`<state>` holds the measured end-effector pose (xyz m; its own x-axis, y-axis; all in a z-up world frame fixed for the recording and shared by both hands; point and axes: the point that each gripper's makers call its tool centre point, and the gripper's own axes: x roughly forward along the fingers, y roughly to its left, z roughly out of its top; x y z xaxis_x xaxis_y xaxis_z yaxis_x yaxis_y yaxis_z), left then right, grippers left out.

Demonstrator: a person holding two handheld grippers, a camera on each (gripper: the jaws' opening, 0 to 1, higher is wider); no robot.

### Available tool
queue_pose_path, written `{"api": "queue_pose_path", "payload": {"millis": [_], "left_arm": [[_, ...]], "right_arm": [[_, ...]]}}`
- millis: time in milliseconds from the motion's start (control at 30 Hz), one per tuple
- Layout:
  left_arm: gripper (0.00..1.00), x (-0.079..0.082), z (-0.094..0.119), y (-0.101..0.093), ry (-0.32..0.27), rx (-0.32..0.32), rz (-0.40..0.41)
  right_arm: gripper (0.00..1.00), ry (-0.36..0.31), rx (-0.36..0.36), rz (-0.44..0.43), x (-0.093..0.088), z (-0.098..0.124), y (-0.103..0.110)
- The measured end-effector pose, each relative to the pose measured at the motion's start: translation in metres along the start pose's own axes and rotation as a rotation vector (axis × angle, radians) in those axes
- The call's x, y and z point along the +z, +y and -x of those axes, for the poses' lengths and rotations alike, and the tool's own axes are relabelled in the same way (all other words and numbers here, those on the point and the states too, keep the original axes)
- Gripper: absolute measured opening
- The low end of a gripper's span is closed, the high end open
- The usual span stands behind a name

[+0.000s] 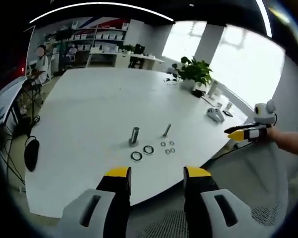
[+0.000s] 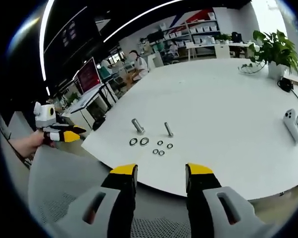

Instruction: Place the washer onto the threaded stud by aligning its center hole with the stud, sliding it down to the base, and recovering from edge contact or off-axis alignment until the washer reaches the visible bottom stop.

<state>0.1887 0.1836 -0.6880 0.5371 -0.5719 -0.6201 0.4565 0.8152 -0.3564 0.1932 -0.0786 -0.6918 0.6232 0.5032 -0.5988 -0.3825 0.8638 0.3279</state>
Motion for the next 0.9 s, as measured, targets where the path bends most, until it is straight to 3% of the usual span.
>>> {"api": "queue_pose_path", "payload": {"millis": [67, 133, 200, 333, 500, 600, 900], "left_arm": [[0.41, -0.001, -0.007, 0.002, 0.024, -0.018, 0.046], [0.4, -0.005, -0.011, 0.004, 0.068, -0.018, 0.023], [0.4, -0.005, -0.016, 0.008, 0.115, -0.014, -0.027], [0.41, 0.008, -0.035, 0.014, 0.146, 0.003, -0.118], [0.42, 0.017, -0.074, 0.022, 0.219, 0.011, -0.224], [0.42, 0.012, -0.093, 0.026, 0.271, 0.011, -0.288], [0.43, -0.012, -0.13, 0.035, 0.376, 0.009, -0.348]], "right_arm": [[0.41, -0.001, -0.001, -0.003, 0.0, 0.0, 0.0], [0.41, -0.006, -0.005, -0.008, 0.001, 0.0, -0.001], [0.41, -0.011, -0.003, -0.016, 0.002, 0.001, -0.001], [0.41, -0.018, -0.001, -0.02, 0.002, 0.001, -0.001], [0.41, -0.018, 0.004, -0.028, 0.002, 0.001, -0.001], [0.41, -0.028, 0.005, -0.034, 0.004, 0.001, -0.001], [0.41, -0.029, 0.007, -0.042, 0.004, 0.001, 0.0]]}}
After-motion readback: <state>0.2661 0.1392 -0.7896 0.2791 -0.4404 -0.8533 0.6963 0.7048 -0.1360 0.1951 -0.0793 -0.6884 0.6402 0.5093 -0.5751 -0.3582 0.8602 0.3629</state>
